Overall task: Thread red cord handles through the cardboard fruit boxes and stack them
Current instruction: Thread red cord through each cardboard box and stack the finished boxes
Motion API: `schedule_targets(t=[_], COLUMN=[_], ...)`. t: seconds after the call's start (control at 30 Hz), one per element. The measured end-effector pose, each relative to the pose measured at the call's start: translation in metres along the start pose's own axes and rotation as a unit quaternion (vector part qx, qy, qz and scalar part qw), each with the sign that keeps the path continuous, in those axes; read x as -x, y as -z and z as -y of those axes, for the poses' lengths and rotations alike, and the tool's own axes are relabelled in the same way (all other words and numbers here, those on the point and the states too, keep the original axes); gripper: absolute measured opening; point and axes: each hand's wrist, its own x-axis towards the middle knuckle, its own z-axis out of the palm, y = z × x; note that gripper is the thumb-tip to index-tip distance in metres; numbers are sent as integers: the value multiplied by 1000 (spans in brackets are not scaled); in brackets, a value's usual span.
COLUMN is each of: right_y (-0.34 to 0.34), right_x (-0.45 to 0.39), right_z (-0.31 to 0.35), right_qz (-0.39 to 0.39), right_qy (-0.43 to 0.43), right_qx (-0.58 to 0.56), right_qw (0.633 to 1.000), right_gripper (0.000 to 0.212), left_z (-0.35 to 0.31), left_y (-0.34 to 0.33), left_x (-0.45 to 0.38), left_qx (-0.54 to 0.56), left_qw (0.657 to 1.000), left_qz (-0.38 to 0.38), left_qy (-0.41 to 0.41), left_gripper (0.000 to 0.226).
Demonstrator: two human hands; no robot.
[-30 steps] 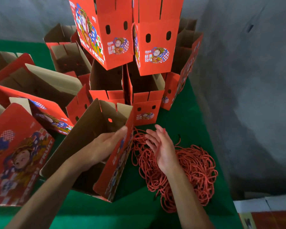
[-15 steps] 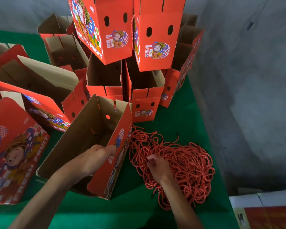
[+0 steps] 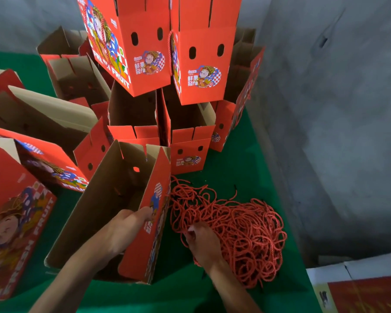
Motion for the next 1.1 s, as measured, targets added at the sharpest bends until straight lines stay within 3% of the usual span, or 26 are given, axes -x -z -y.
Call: schedule_targets(t=[0.1, 0.17, 0.23, 0.3, 0.37, 0.53, 0.7, 0.83, 0.97, 1.1], right_y=[10, 17, 23, 25, 23, 12, 12, 9, 4, 1], right_x=[6, 11, 15, 22, 28, 40, 42, 46, 46, 46], right_z=[15, 32, 47, 58, 65, 74, 76, 80, 92, 105], right_qz=[29, 53, 70, 92, 98, 72, 59, 48, 4, -33], right_qy=[-28, -72, -81, -69, -63, -66, -53, -76, -127, -166], right_qx=[-211, -382, -535, -608, -638, -639, -597, -585, -618, -635], right_qw=[977, 920, 838, 786, 761, 763, 799, 806, 776, 754], right_gripper=[14, 10, 11, 17, 24, 23, 13, 15, 19, 22], left_z=[0, 1, 2, 5, 8, 13, 13, 14, 14, 14], left_y=[-1, -2, -1, 1, 4, 7, 7, 9, 12, 11], left_x=[-3, -5, -8, -10, -10, -12, -13, -14, -14, -18], left_qx=[19, 23, 19, 21, 31, 51, 57, 62, 77, 76], left_qw=[1000, 1000, 1000, 1000, 999, 999, 998, 998, 992, 989], left_qz=[2, 4, 3, 2, 6, -1, 1, 17, 103, 126], left_qy=[5, 6, 2, 3, 7, 8, -8, -11, -12, -27], left_gripper=[61, 63, 65, 65, 63, 58, 58, 74, 90, 92])
